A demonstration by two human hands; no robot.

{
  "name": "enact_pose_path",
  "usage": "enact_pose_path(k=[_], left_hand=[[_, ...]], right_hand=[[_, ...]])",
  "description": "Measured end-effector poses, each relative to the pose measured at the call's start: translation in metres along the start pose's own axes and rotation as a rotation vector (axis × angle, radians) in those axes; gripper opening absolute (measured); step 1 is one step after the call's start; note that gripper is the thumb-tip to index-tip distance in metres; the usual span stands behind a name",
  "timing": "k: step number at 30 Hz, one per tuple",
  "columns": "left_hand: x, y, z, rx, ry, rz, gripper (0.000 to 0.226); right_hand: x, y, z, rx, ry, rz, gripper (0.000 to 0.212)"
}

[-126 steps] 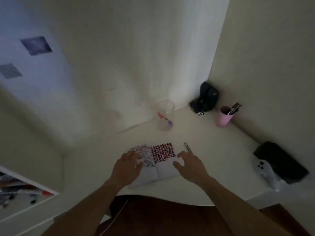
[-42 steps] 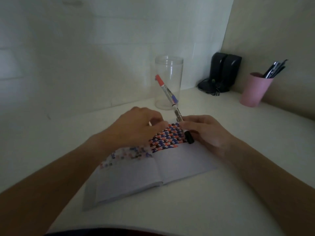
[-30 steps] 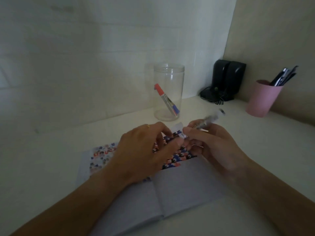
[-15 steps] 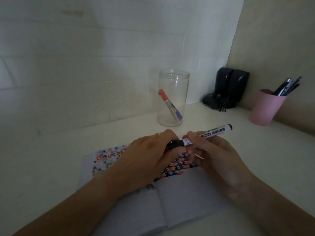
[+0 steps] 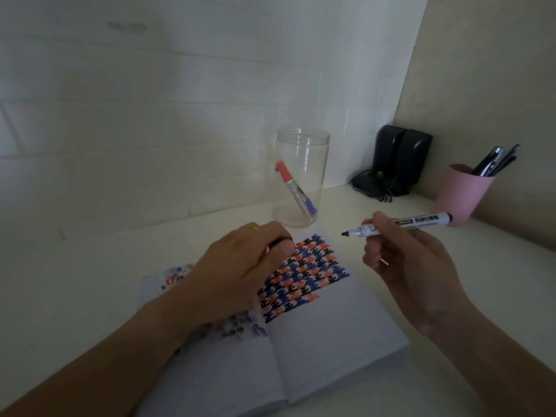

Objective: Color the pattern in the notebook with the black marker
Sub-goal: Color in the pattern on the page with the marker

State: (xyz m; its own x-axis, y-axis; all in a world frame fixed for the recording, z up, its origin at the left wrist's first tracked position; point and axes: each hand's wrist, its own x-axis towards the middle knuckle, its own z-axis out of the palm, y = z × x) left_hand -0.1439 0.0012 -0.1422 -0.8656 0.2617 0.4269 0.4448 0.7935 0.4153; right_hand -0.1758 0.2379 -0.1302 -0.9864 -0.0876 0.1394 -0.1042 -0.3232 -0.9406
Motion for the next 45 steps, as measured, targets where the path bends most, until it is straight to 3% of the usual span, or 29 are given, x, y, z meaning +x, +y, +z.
enact_pose_path(k=[7,11,14,26,39,45], left_hand=[[0.004,-0.011,0.010,0.105,-0.152,0.101,0.035],[0.004,-0.017,0.013,0.092,-0.218,0.086,0.037],[0.005,-0.021,0.014,0.079,-0.212,0.108,0.033],[0.005,-0.027,0.020,0.044,-0.175,0.107,0.032],[0.004,-0.026,0.019,0.043,-0.173,0.104,0.031],[0.005,-0.025,0.019,0.048,-0.184,0.103,0.033]], right_hand=[[0.001,-0.013,0.001,-0.030,-0.047,0.003,0.012],[-0.002,-0.011,0.008,-0.235,-0.181,0.132,0.007],[-0.009,0.001,0.009,-0.391,-0.199,0.154,0.006],[-0.028,0.024,-0.003,-0.681,-0.124,-0.089,0.006],[-0.027,0.025,-0.006,-0.706,-0.168,-0.079,0.004],[-0.023,0.028,-0.010,-0.730,-0.109,-0.066,0.002]])
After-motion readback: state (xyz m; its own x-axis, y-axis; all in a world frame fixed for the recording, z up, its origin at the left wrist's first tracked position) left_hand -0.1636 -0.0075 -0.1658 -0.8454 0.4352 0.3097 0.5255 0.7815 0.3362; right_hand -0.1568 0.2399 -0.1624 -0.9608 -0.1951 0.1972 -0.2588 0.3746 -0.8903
